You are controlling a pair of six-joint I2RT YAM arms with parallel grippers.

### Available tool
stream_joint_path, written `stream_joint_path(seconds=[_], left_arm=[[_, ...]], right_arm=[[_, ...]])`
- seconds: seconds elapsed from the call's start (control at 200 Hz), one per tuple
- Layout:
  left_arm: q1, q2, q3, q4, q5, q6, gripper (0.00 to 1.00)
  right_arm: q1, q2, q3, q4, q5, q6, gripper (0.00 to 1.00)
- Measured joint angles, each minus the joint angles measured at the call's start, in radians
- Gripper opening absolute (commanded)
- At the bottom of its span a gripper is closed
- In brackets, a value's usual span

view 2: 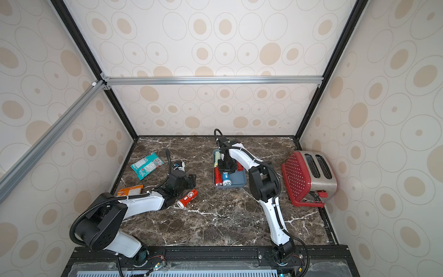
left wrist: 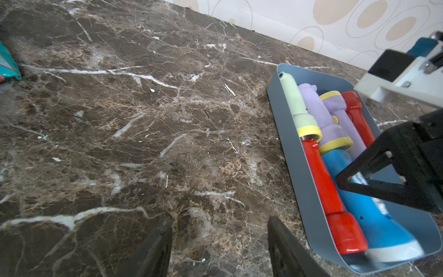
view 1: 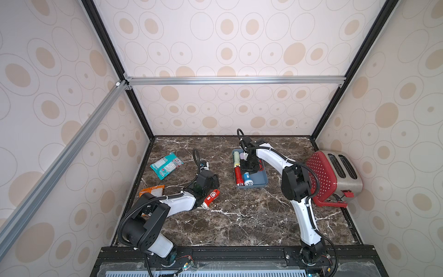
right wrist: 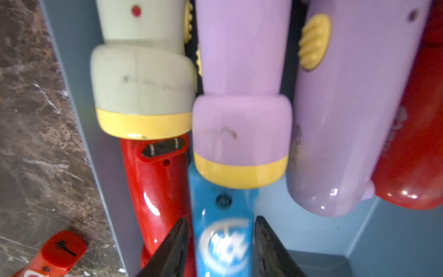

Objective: Put the flashlights into the storage boxes
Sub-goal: Place the flashlight at the storage box.

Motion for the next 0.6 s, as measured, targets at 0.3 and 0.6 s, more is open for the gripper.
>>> stream_joint_path(seconds=[0.3,0.6], left_arm=[[0.0,0.006,0.0,0.0,0.008,0.0,0.63],[0.0,0.006,0.006,-0.021,0.001,0.011,0.63]], right_arm=[[-0.001,-0.095,-0.158,0.026,-0.037,0.004,0.55],[-0.001,-0.468,-0.455,0.086,0.026,-0.006,0.55]])
